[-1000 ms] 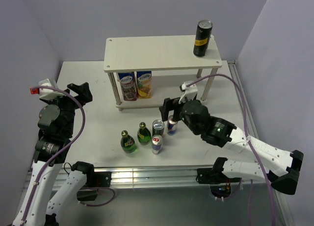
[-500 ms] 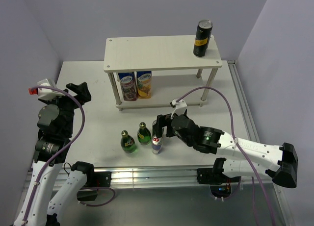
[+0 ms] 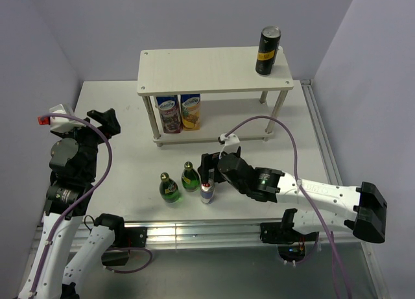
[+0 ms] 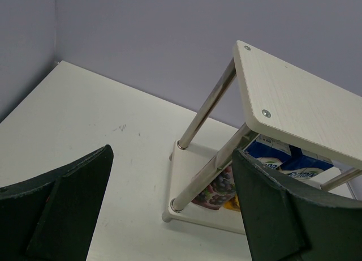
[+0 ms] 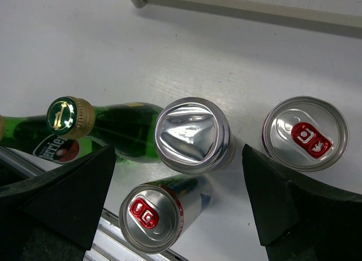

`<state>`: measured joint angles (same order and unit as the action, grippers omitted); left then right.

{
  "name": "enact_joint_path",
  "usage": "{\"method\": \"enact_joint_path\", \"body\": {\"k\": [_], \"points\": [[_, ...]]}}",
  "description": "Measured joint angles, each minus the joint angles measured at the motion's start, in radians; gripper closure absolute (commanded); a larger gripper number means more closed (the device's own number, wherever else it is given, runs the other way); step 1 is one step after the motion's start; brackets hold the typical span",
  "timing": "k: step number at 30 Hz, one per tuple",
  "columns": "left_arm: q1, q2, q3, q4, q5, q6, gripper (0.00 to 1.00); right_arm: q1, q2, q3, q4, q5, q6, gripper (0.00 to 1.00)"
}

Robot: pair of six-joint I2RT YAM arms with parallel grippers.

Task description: Place and organize the beverage onto the shelf

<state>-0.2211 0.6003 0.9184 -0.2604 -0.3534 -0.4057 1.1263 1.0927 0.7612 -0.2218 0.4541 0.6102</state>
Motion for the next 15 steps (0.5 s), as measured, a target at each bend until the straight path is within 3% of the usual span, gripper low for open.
{"method": "enact_joint_path", "body": {"k": [15], "points": [[0.000, 0.000, 0.000, 0.000, 0.000, 0.000, 0.08, 0.004, 0.119, -0.003, 0.041, 0.011, 0.014, 0.00]]}}
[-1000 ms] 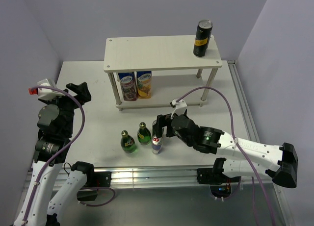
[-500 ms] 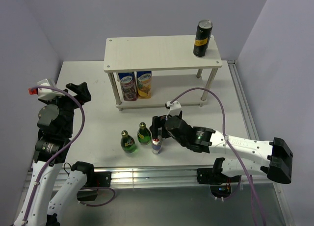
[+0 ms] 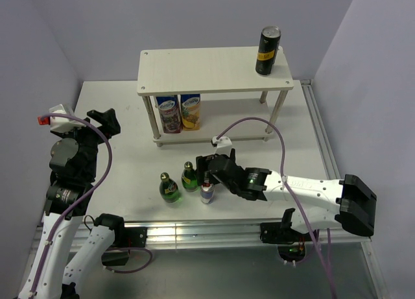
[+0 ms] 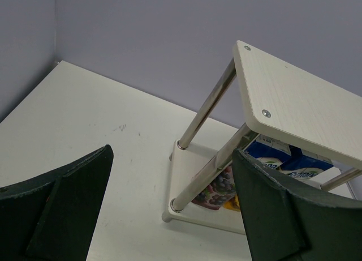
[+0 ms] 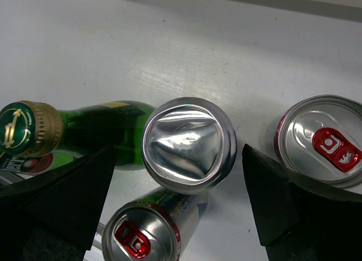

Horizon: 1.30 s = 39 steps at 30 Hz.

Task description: Place and organize the beverage onto the shelf

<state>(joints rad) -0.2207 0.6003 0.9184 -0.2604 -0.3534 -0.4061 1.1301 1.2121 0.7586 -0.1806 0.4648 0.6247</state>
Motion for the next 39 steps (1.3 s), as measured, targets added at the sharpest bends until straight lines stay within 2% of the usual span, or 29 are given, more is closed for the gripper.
{"method": "enact_joint_path", "body": {"k": [7, 13, 18, 19, 22, 24, 25, 27, 28, 30, 34, 39], "points": [[0.000, 0.000, 0.000, 0.000, 0.000, 0.000, 0.08, 0.000, 0.041, -0.014, 0.022, 0.050, 0.006, 0.03], [0.000, 0.000, 0.000, 0.000, 0.000, -0.001, 0.08, 0.005, 0.086, -0.028, 0.077, 0.104, 0.013, 0.15], [0.000, 0.000, 0.000, 0.000, 0.000, -0.001, 0.08, 0.009, 0.122, -0.027, 0.117, 0.151, 0.017, 0.34], [0.000, 0.000, 0.000, 0.000, 0.000, -0.001, 0.08, 0.010, 0.127, -0.027, 0.122, 0.160, 0.016, 0.44], [0.000, 0.000, 0.000, 0.000, 0.000, -0.001, 0.08, 0.014, 0.131, -0.026, 0.126, 0.186, 0.010, 0.60], [0.000, 0.000, 0.000, 0.000, 0.000, -0.001, 0.08, 0.018, 0.133, -0.026, 0.126, 0.192, 0.009, 0.63], [0.000, 0.000, 0.000, 0.000, 0.000, -0.001, 0.08, 0.020, 0.133, -0.025, 0.124, 0.194, 0.010, 0.71], [0.000, 0.000, 0.000, 0.000, 0.000, -0.001, 0.08, 0.024, 0.133, -0.019, 0.111, 0.197, 0.009, 0.80], [0.000, 0.000, 0.000, 0.000, 0.000, -0.001, 0.08, 0.027, 0.132, -0.012, 0.093, 0.200, 0.007, 0.90], [0.000, 0.000, 0.000, 0.000, 0.000, -0.001, 0.08, 0.035, 0.127, 0.008, 0.043, 0.202, -0.002, 0.98], [0.000, 0.000, 0.000, 0.000, 0.000, -0.001, 0.08, 0.058, 0.054, 0.075, -0.102, 0.209, -0.033, 1.00], [0.000, 0.000, 0.000, 0.000, 0.000, -0.001, 0.08, 0.065, -0.063, 0.263, -0.216, 0.255, -0.111, 1.00]]}}
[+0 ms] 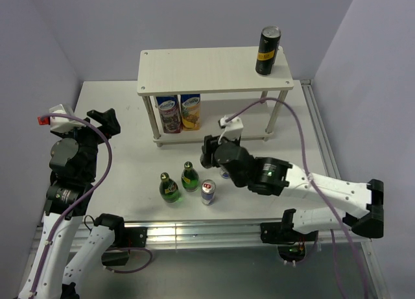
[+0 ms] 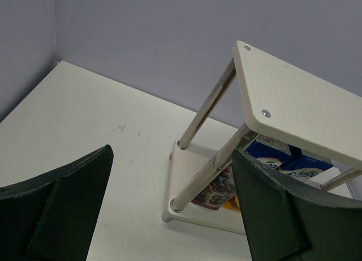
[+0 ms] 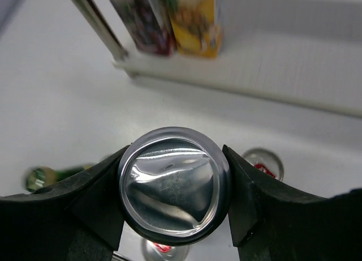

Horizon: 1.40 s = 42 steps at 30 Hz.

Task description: Place and organize the beverage onto the shelf

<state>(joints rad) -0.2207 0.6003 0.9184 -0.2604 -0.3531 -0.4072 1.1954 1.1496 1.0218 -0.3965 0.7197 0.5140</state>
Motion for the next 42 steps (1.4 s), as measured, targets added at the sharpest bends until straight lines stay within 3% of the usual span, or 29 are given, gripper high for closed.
{"method": "enact_joint_path", "body": {"k": [7, 16, 19, 32, 42], "points": [[0.006, 0.000, 0.000, 0.000, 0.000, 0.000, 0.08, -0.032, -0.011, 0.359, -0.076, 0.049, -0.156, 1.00], [0.012, 0.000, 0.000, 0.000, 0.000, 0.000, 0.08, -0.352, 0.296, 1.039, -0.261, -0.069, -0.309, 1.00], [0.012, 0.000, 0.000, 0.000, 0.000, 0.000, 0.08, -0.416, 0.388, 1.193, -0.306, -0.096, -0.334, 1.00], [0.012, -0.002, 0.000, 0.000, 0.000, 0.000, 0.07, -0.619, 0.562, 1.335, -0.496, -0.217, -0.343, 1.00], [0.012, -0.002, 0.000, 0.000, 0.000, -0.001, 0.08, -0.674, 0.634, 1.416, -0.496, -0.237, -0.357, 0.98]]}}
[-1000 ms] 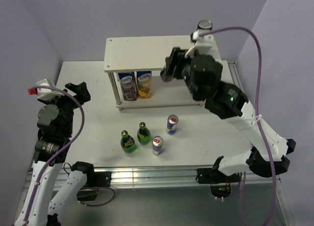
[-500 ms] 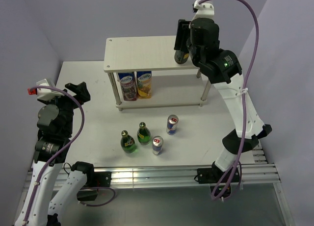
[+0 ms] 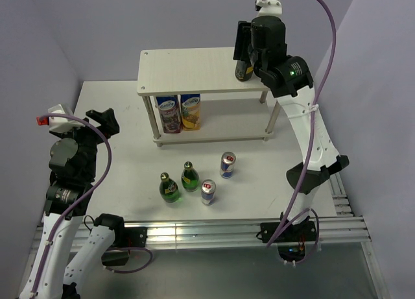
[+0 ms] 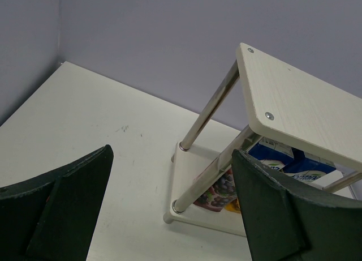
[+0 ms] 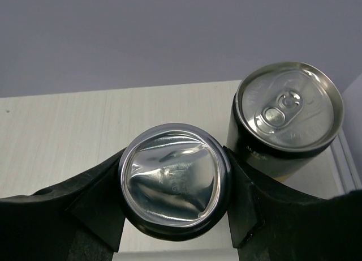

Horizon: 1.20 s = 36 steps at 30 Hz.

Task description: Place and organize the beverage onto the shelf

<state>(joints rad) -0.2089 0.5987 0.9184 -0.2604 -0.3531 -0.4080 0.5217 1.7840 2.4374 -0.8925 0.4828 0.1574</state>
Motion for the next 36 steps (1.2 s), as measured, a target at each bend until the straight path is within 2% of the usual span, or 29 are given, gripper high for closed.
{"method": "enact_joint_path", "body": {"k": [2, 3, 4, 5, 6, 9, 10, 13, 28, 36], "points": [[0.000, 0.000, 0.000, 0.000, 0.000, 0.000, 0.08, -0.008, 0.008, 0.002, 0.014, -0.006, 0.001, 0.87], [0.000, 0.000, 0.000, 0.000, 0.000, 0.000, 0.08, -0.011, 0.011, 0.001, 0.021, -0.007, 0.001, 0.72], [0.000, 0.000, 0.000, 0.000, 0.000, 0.000, 0.08, -0.014, 0.013, 0.000, 0.025, -0.007, 0.002, 0.63], [0.000, 0.000, 0.000, 0.000, 0.000, 0.000, 0.08, -0.016, 0.013, -0.003, 0.031, -0.008, 0.002, 0.47], [0.000, 0.000, 0.000, 0.000, 0.000, 0.000, 0.08, -0.018, 0.014, -0.005, 0.036, -0.009, 0.002, 0.38], [0.001, 0.000, 0.000, 0.000, 0.000, 0.000, 0.08, -0.019, 0.016, -0.010, 0.044, -0.013, 0.006, 0.18], [0.002, 0.000, 0.000, 0.000, 0.000, 0.000, 0.07, -0.019, 0.018, -0.011, 0.044, -0.013, 0.005, 0.16], [0.003, 0.000, 0.000, 0.000, 0.000, 0.000, 0.08, -0.019, 0.023, -0.026, 0.047, -0.019, 0.009, 0.13], [0.011, -0.002, 0.000, 0.000, 0.000, 0.000, 0.08, -0.014, 0.032, -0.110, 0.051, -0.021, 0.018, 0.12], [0.014, -0.002, 0.000, 0.000, 0.000, 0.000, 0.08, -0.002, -0.008, -0.231, 0.057, -0.016, 0.040, 0.11]]}}
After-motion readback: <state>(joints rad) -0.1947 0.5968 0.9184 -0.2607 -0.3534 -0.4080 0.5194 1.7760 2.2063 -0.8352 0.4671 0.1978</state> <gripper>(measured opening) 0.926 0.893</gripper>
